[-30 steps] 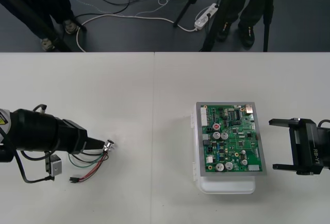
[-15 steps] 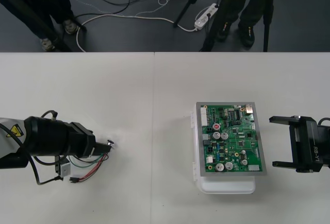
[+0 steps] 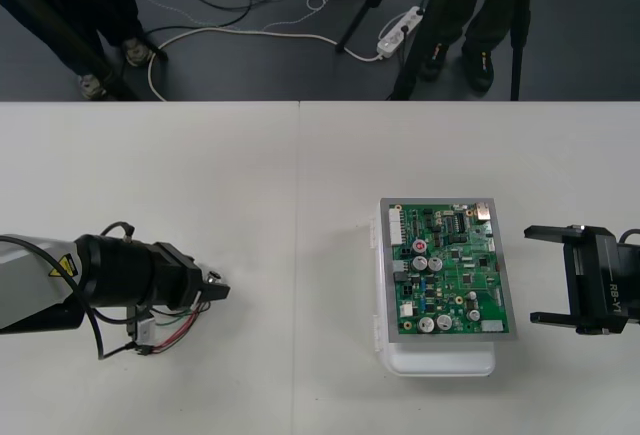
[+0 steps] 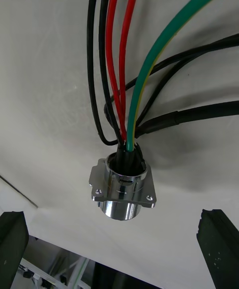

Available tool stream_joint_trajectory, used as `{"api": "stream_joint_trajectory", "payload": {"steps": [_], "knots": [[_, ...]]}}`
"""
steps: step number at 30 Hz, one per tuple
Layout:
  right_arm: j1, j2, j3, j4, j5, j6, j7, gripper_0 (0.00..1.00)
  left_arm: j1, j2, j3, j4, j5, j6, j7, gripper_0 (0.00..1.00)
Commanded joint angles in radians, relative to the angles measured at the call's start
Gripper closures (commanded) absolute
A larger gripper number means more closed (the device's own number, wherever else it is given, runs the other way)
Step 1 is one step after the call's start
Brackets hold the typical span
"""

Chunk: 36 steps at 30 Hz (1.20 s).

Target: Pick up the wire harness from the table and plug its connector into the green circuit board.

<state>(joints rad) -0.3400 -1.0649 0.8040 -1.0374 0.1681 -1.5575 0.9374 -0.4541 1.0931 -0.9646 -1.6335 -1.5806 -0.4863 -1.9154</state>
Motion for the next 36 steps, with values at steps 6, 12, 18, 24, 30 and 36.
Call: {"api": "stream_joint_trajectory", "payload": {"steps": [6,12,18,24,30,36], "knots": [[-0.027,-0.004,0.006,0.004,-0.012,-0.013,-0.069,0.00,-0.051,-0.015,-0.077,0.000,-0.022,0.130,-0.088,0.00],[-0.028,-0.004,0.006,0.004,-0.012,-0.013,-0.083,0.00,-0.055,-0.015,-0.111,0.000,-0.029,0.176,-0.086,0.00],[-0.028,-0.004,0.006,0.000,-0.012,-0.013,-0.081,0.00,-0.055,-0.015,-0.112,0.003,-0.029,0.176,-0.086,0.00],[-0.027,-0.006,0.006,-0.007,-0.006,-0.013,-0.063,0.00,-0.058,-0.025,-0.112,0.017,-0.035,0.176,-0.086,0.00],[-0.028,-0.004,0.006,-0.018,0.005,-0.013,-0.035,0.00,-0.061,-0.042,-0.114,0.037,-0.041,0.176,-0.086,0.00],[-0.030,-0.006,0.006,-0.024,0.017,-0.013,-0.020,0.00,-0.066,-0.050,-0.134,0.038,-0.044,0.176,-0.086,0.00]]}}
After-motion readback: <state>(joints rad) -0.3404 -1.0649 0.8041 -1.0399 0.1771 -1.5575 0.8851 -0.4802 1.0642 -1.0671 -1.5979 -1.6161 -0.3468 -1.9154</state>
